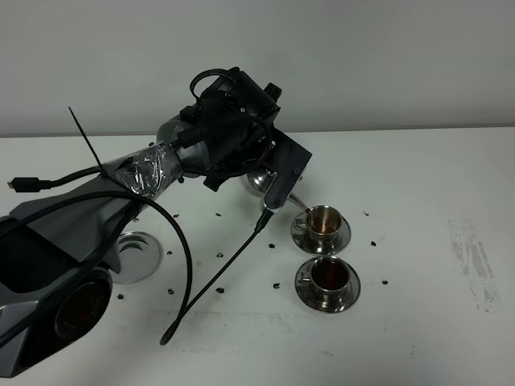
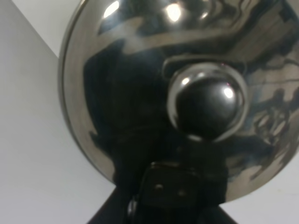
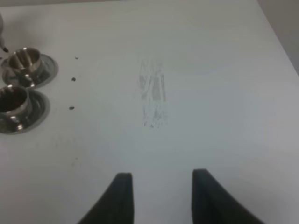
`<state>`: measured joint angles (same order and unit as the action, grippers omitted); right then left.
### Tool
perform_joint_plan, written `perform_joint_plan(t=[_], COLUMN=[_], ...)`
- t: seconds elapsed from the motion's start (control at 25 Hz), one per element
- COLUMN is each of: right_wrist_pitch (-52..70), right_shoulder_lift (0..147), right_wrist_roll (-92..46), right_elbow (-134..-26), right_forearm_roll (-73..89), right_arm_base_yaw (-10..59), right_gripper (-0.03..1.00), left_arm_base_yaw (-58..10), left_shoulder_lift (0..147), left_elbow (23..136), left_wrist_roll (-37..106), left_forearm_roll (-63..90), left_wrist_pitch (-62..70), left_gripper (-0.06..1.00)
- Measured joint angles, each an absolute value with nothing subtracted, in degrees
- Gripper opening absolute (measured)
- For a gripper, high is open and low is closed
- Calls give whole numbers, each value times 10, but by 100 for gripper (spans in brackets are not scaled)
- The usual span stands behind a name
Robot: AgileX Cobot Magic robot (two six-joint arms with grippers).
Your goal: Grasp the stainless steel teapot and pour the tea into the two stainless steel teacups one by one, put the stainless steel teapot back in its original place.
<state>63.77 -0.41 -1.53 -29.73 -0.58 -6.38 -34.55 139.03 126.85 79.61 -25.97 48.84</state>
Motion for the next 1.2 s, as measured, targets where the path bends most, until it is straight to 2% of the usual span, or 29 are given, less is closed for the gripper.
perform_joint_plan(t=[1.2], right_wrist_pitch=[638], right_shoulder_lift=[-4], right_wrist_roll=[-15], right_elbow=[-297], right_forearm_roll=[-6], right_arm_base_yaw=[-64], right_gripper=[29], left_arm_base_yaw=[-359], left_shoulder_lift=[1390], left_elbow=[1269], left_wrist_roll=[782], left_forearm_roll=[-291], left_wrist_pitch=[442], left_gripper=[21])
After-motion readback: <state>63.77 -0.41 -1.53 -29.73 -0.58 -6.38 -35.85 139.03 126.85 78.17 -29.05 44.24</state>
